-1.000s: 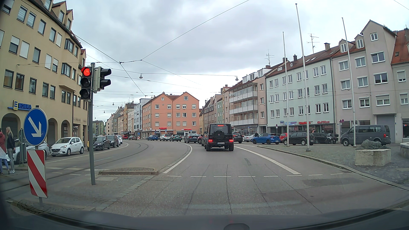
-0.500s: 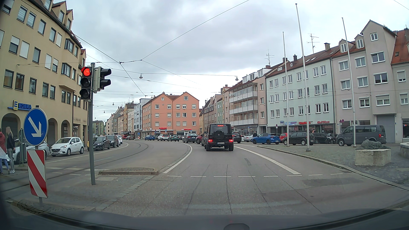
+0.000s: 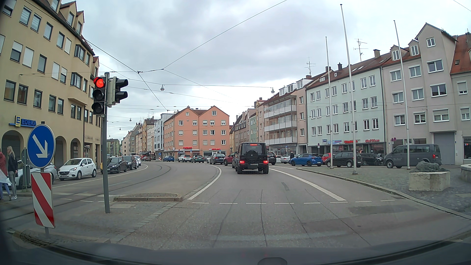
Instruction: Follow the waypoints while adhering to traffic rules and regulations
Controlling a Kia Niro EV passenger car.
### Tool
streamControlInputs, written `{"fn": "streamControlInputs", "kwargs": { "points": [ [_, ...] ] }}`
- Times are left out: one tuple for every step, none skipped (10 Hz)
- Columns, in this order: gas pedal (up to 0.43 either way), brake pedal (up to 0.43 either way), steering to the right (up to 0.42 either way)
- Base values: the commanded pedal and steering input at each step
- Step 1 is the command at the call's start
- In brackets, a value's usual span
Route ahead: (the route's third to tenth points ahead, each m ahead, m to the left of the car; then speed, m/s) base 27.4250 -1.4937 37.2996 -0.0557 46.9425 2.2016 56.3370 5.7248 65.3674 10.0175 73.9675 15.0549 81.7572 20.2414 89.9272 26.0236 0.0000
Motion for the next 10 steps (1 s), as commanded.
{"fn": "streamControlInputs", "kwargs": {
  "points": [
    [0.000,0.207,0.020],
    [0.000,0.207,0.020],
    [0.000,0.207,0.020],
    [0.000,0.207,0.020],
    [0.000,0.207,0.020],
    [0.000,0.207,0.020],
    [0.000,0.207,0.020],
    [0.000,0.207,0.020],
    [0.000,0.207,0.020],
    [0.000,0.207,0.020]
  ]
}}
